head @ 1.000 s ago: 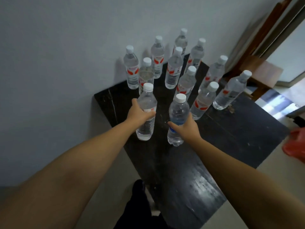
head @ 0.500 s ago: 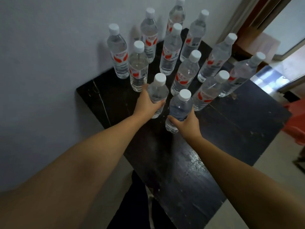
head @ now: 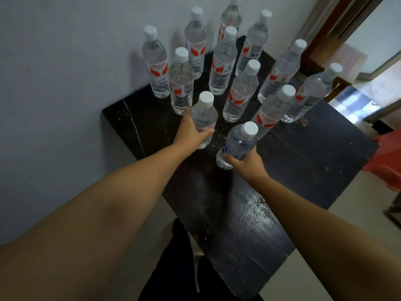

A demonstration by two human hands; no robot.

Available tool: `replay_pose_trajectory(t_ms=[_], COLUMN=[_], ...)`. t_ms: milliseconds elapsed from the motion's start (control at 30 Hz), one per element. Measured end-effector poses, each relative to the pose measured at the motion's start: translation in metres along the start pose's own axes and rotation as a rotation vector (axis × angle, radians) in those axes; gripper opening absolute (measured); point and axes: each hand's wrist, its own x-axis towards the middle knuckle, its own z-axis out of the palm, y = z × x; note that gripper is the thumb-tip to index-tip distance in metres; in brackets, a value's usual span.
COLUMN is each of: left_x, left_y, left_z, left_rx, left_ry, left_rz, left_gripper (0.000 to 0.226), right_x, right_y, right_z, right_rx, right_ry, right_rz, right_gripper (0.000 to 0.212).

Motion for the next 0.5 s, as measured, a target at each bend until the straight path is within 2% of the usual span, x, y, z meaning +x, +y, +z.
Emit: replay_pose_trajectory(t_ms=[167,267,367,500], left_x=[-0.014,-0.029,-0.041,-0.080], left_y=[0.000,-0.002,0.000,0.003], left_z=[-0.010,-0.021,-0.027,-0.023], left_rx=[0.082,0.172,0.270,0.415], left_ry=[-0.023,-0.018,-0.054,-0.114], left_rz=[-0.051,-0.108,-0.186,-0.209], left_gripper=[0.098,0.099,0.090,0.063], right_x=[-0.001,-0.005,-0.016,-0.042], right_y=[0.004,0.002,-0.012,-0.017], right_z=[-0.015,-0.025,-0.032,-0.032], right_rx=[-0.130,-0.430,-0.753,-0.831], right_ry=[-0.112,-0.192,-0.342,-0.402], right_rz=[0.037,0.198,0.267,0.125], right_gripper=[0.093,0.093,0.072,0.053])
